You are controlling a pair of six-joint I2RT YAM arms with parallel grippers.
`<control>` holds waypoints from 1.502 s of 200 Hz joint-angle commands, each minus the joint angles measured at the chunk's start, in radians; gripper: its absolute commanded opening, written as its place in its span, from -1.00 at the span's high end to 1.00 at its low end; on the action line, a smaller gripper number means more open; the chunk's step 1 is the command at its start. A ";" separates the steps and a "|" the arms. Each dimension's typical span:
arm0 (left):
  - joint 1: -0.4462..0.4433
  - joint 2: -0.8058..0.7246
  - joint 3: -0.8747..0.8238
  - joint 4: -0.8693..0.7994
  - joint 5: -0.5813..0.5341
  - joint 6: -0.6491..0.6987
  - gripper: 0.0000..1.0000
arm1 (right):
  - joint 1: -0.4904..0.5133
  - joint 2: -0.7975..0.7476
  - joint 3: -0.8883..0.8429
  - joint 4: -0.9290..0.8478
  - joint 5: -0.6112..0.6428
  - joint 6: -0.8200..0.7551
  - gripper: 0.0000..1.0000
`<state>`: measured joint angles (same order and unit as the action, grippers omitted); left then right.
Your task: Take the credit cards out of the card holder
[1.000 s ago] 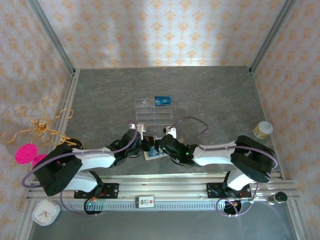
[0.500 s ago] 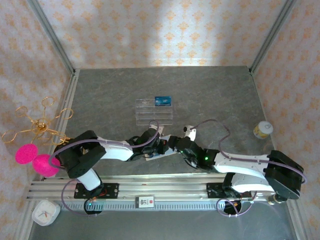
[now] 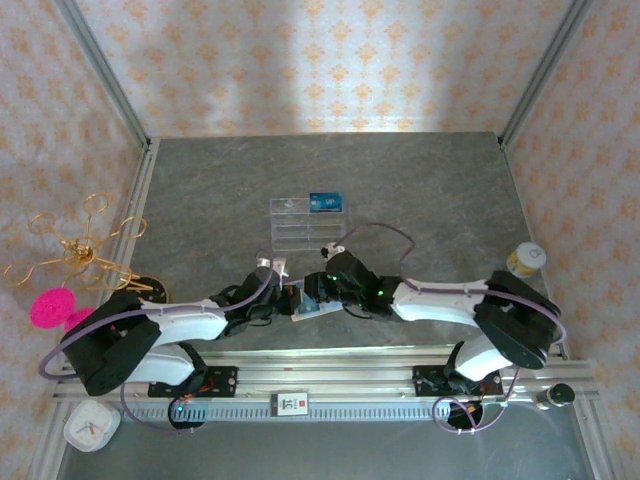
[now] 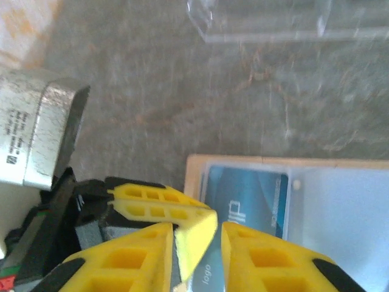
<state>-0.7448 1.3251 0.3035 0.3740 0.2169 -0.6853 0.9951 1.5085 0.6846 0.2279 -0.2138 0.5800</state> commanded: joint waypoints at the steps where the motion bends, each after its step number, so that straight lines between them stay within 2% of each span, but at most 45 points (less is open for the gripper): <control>1: 0.008 0.041 0.006 -0.010 -0.035 0.017 1.00 | -0.029 0.060 0.026 0.011 -0.097 -0.011 0.49; 38: 0.006 -0.010 -0.009 -0.011 -0.041 0.017 1.00 | -0.060 0.111 0.038 -0.022 -0.065 -0.005 0.59; 83: -0.029 -0.101 -0.003 -0.099 -0.089 0.022 1.00 | -0.073 0.141 0.047 -0.035 -0.032 -0.013 0.61; 168: -0.028 0.083 -0.034 0.010 -0.068 0.006 1.00 | -0.083 0.159 0.008 -0.011 -0.040 0.002 0.62; 194: -0.028 0.132 -0.023 0.022 -0.049 0.013 1.00 | -0.084 0.168 -0.001 0.006 -0.045 0.008 0.74; 237: -0.005 0.126 -0.041 0.036 -0.038 0.029 1.00 | -0.099 0.104 -0.074 0.057 0.006 0.056 1.00; 300: 0.035 0.109 -0.028 0.023 -0.028 0.082 1.00 | -0.103 0.048 -0.134 0.065 0.105 0.128 1.00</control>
<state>-0.7300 1.4181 0.2993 0.5251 0.2100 -0.6453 0.8967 1.5974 0.5888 0.3187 -0.2157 0.6693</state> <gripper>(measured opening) 0.048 0.041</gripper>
